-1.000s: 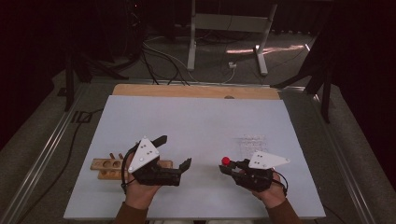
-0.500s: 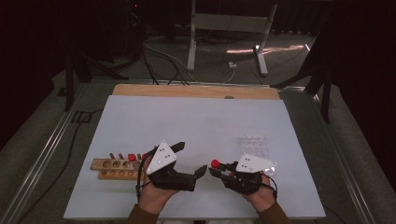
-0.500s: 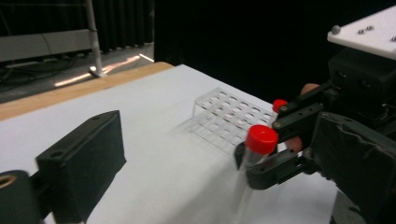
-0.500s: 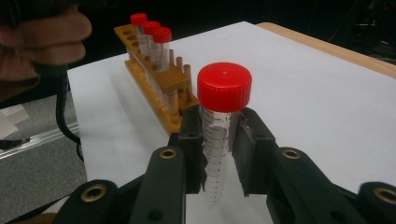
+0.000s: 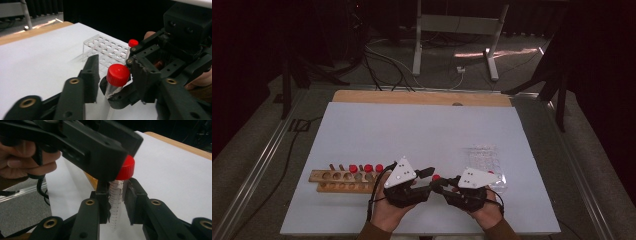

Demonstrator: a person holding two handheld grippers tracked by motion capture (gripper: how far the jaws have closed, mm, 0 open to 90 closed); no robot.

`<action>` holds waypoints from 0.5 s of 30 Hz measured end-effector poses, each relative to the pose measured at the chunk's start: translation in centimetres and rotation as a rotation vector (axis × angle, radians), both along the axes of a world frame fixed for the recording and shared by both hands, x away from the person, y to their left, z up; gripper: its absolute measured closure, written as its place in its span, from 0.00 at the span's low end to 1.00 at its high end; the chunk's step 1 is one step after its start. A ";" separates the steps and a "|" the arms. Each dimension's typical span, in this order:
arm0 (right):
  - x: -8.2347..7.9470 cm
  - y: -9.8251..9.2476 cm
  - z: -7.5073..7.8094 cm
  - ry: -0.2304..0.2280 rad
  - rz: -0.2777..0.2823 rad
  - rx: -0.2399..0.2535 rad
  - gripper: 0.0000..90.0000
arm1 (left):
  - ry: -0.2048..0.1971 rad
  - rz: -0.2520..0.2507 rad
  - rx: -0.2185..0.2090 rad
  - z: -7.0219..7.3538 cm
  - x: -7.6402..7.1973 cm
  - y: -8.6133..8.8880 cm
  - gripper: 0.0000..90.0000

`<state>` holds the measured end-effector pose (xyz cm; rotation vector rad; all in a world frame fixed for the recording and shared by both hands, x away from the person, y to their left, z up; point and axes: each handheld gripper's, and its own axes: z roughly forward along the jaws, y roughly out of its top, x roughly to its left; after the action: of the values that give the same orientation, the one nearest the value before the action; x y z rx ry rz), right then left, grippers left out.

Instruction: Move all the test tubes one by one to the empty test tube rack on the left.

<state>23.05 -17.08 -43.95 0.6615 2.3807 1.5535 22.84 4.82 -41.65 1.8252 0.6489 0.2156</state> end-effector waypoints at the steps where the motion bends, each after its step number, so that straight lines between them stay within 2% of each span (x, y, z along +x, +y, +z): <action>1: 0.0 0.0 0.0 0.000 0.000 0.000 0.82 | 0.006 -0.004 -0.003 -0.1 0.0 0.0 0.69; 4: 0.0 0.0 0.0 0.000 0.001 -0.001 0.82 | 0.014 -0.019 -0.001 -0.2 0.1 -0.1 0.75; 8: 0.1 -0.1 -0.1 0.007 0.011 0.002 0.79 | 0.020 -0.004 -0.009 -0.2 0.1 0.0 0.79; 13: 0.2 -0.4 0.1 0.011 0.020 0.012 0.52 | 0.030 0.029 -0.017 0.0 0.3 0.8 0.79; 15: 0.2 -0.6 0.2 0.007 0.001 0.014 0.42 | 0.026 0.037 -0.018 0.1 0.4 1.1 0.79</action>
<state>23.30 -17.66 -43.79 0.6693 2.3778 1.5723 23.21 5.95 -41.52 1.8027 0.7009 0.2107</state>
